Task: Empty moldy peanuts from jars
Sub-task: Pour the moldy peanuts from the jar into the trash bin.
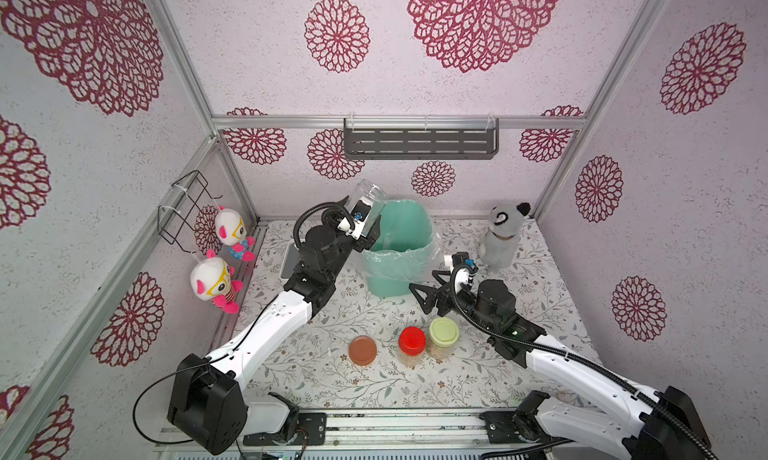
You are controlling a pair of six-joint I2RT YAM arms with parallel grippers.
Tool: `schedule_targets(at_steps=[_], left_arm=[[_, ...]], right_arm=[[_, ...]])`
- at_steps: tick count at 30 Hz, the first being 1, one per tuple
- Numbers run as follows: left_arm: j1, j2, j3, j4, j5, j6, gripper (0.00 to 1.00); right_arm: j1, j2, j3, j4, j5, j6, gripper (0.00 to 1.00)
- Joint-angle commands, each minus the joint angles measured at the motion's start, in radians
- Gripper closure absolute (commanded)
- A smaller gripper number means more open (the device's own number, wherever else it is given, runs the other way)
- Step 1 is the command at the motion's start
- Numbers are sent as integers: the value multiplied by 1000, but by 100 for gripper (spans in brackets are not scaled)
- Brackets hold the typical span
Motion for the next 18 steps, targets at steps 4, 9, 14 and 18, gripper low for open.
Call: schedule_targets(at_steps=[4,9,14,18], left_arm=[[-5,-50,-33,229,-16,-136,100],[-6,-87,76,-83,106,102,100],[-7,-67,321,-583,181,500,100],[-8,2,528,-909,112,839,100]], right_arm=[[-2,6,63,23,-21,28,1],[0,6,60,20,-16,33,1],[0,-2,56,13,-14,26,1],[0,-10,44,9,-10,11,1]])
